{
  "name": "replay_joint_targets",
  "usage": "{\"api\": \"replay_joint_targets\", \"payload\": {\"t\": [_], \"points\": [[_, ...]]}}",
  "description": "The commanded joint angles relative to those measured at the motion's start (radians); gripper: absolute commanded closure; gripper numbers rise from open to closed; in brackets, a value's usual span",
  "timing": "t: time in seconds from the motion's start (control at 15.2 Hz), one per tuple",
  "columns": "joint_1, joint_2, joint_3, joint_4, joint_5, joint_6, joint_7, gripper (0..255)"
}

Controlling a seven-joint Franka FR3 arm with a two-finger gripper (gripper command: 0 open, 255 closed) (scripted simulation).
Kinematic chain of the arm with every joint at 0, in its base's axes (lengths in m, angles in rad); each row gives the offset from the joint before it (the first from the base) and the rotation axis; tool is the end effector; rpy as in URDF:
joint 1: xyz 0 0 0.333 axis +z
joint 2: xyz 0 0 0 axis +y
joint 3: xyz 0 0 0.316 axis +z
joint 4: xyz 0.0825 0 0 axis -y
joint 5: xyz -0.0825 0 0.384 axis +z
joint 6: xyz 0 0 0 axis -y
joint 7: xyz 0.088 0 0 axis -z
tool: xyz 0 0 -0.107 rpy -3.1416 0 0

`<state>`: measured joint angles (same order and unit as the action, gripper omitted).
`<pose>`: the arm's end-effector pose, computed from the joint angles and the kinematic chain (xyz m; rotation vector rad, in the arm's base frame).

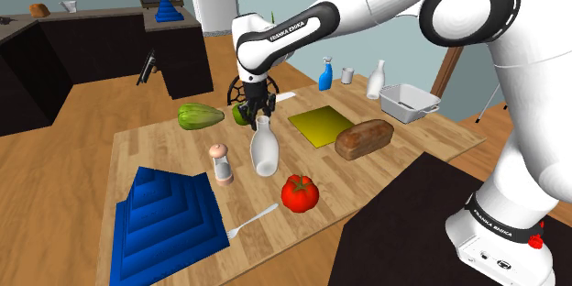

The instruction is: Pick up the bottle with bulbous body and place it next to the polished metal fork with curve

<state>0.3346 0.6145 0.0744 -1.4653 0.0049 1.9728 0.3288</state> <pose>0.6467 0.2712 0.3137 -3.1279 -0.1044 0.1811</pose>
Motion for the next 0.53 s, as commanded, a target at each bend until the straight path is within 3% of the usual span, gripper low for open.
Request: {"api": "replay_joint_targets", "payload": {"t": [0.0, 0.46], "points": [[-0.001, 0.01, -0.001, -0.013, 0.0, 0.024, -0.001, 255], [0.001, 0.056, -0.002, -0.036, -0.002, 0.092, -0.003, 255]]}}
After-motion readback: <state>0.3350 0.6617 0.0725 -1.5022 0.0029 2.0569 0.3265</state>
